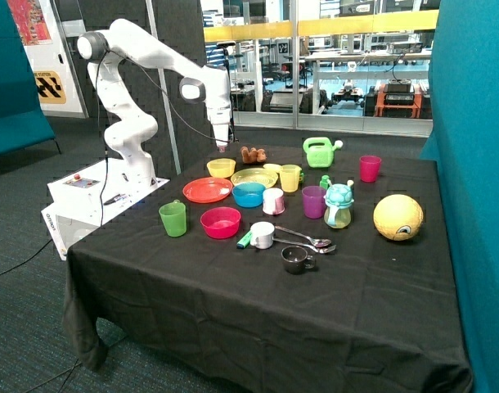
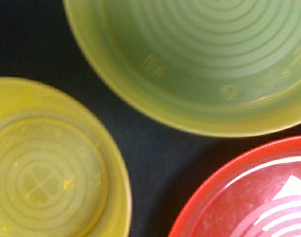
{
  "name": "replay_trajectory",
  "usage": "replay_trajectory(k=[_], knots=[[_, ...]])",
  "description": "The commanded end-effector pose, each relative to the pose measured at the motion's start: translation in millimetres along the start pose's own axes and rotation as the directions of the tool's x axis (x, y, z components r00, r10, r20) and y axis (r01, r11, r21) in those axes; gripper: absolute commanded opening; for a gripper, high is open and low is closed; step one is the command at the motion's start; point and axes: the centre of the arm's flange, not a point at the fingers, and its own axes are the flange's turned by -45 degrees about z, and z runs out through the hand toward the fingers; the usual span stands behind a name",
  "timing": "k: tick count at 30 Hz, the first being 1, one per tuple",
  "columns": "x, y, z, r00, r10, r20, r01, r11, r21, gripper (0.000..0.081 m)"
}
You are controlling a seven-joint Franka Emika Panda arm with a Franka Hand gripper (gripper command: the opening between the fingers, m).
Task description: Stack the bowls
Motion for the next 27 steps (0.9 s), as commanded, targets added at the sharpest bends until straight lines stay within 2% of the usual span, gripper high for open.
replay_trajectory(k=[1,9,14,27], knots=[[-12,-18,14.6,0.998,-0.064,-0.0023,0.064,0.998,0.0018,0.0164],[-15,-37,31.5,0.993,-0.115,-0.0024,0.115,0.993,0.0017,0.02],[-20,-51,44.2,0.99,-0.143,-0.0025,0.143,0.99,0.0016,0.0252],[-39,-54,71.5,0.99,-0.14,-0.0025,0.14,0.99,0.0016,0.0263]])
